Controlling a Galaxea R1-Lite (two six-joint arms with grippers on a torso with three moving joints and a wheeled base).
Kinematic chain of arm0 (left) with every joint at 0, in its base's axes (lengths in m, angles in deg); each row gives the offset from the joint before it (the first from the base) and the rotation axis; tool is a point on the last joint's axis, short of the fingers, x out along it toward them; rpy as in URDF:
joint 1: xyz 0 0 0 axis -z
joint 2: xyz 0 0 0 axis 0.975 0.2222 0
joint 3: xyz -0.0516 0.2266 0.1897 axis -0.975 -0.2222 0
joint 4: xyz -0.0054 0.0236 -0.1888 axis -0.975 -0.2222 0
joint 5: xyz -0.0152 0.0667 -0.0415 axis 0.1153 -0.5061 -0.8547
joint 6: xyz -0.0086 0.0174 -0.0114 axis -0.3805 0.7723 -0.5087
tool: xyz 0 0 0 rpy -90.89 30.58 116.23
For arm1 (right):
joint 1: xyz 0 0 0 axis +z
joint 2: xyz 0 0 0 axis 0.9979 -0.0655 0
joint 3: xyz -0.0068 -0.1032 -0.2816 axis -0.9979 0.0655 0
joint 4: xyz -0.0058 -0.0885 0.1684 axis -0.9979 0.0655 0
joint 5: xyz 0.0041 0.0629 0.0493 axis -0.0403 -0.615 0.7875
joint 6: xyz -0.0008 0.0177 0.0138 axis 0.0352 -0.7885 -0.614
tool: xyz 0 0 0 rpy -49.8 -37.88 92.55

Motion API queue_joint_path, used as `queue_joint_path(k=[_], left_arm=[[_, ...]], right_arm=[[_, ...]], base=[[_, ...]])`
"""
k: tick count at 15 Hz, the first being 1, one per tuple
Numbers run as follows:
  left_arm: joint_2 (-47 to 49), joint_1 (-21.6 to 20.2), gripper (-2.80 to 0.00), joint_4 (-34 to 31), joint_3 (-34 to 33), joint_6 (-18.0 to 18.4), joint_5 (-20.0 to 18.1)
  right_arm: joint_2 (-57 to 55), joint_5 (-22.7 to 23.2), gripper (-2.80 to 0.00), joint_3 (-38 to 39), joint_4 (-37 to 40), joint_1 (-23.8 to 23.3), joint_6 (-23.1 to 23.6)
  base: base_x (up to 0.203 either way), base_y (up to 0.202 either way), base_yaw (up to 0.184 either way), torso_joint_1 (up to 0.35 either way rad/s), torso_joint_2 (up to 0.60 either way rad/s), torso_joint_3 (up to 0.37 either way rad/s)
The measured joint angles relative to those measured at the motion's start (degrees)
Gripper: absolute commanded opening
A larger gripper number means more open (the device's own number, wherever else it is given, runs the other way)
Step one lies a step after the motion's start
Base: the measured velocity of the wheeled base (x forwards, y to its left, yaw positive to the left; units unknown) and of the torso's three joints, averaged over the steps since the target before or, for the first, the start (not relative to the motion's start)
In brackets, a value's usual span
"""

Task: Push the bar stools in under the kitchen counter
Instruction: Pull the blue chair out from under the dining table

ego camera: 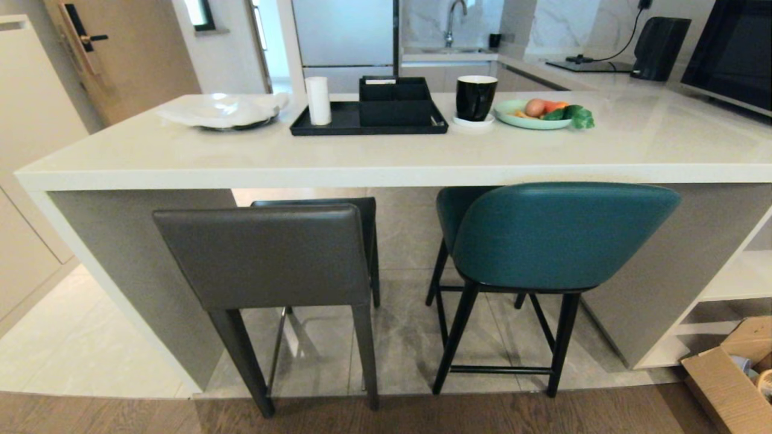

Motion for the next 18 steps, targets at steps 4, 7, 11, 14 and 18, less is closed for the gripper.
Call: queue_joint_path(k=[4, 7, 11, 14, 18], left_arm=[[0.0, 0.0, -2.80, 0.0, 0.0, 0.0, 0.0], [0.0, 0.0, -2.80, 0.0, 0.0, 0.0, 0.0], [0.0, 0.0, -2.80, 0.0, 0.0, 0.0, 0.0], [0.0, 0.0, -2.80, 0.0, 0.0, 0.0, 0.0], [0.0, 0.0, -2.80, 0.0, 0.0, 0.0, 0.0]], right_arm=[[0.0, 0.0, -2.80, 0.0, 0.0, 0.0, 0.0], [0.0, 0.0, -2.80, 0.0, 0.0, 0.0, 0.0], [0.0, 0.0, -2.80, 0.0, 0.0, 0.0, 0.0], [0.0, 0.0, -2.80, 0.0, 0.0, 0.0, 0.0], [0.0, 0.0, -2.80, 0.0, 0.0, 0.0, -0.1]], base=[[0.000, 0.000, 0.000, 0.000, 0.00, 0.000], [0.000, 0.000, 0.000, 0.000, 0.00, 0.000], [-0.001, -0.058, -0.002, 0.000, 0.00, 0.001], [0.000, -0.195, 0.001, 0.002, 0.00, 0.005], [0.000, -0.194, -0.001, 0.003, 0.00, 0.004]])
